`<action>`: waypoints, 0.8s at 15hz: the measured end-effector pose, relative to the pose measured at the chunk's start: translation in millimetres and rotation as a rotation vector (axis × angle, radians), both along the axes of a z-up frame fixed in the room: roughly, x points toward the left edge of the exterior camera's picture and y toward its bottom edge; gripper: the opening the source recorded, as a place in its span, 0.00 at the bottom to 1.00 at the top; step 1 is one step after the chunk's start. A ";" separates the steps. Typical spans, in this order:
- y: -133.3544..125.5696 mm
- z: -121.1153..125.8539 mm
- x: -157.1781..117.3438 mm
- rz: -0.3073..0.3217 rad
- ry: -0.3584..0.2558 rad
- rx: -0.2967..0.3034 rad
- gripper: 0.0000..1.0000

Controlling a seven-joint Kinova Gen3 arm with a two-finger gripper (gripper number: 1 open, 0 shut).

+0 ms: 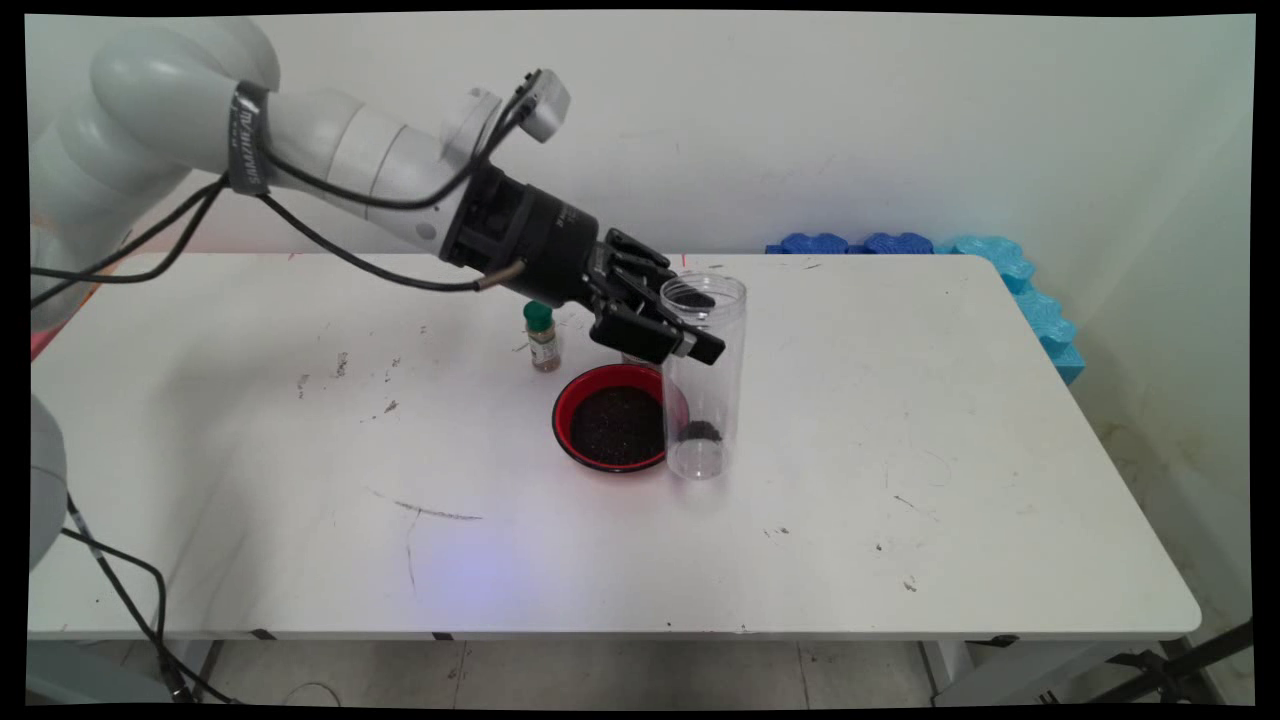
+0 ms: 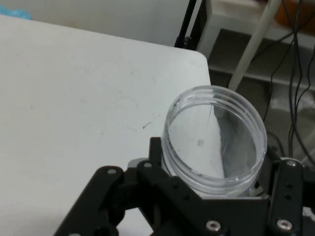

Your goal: Pour the black seasoning powder in the red bowl, then place the picked object on the table

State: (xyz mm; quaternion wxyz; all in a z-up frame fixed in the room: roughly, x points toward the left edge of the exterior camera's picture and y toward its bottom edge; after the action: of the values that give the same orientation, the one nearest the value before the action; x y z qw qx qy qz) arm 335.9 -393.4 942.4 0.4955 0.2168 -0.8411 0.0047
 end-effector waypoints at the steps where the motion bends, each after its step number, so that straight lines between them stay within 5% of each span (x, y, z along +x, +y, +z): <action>1: -0.2 -0.5 -2.8 -0.017 -0.015 -0.027 0.00; 6: -0.4 -7.5 -16.8 -0.093 -0.064 -0.141 0.00; 12: 0.1 -24.3 -26.6 -0.128 -0.091 -0.198 0.00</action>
State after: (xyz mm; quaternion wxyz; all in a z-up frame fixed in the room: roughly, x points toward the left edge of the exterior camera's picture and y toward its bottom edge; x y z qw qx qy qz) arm 309.3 -393.3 918.1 0.4749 0.1120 -0.8704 0.0662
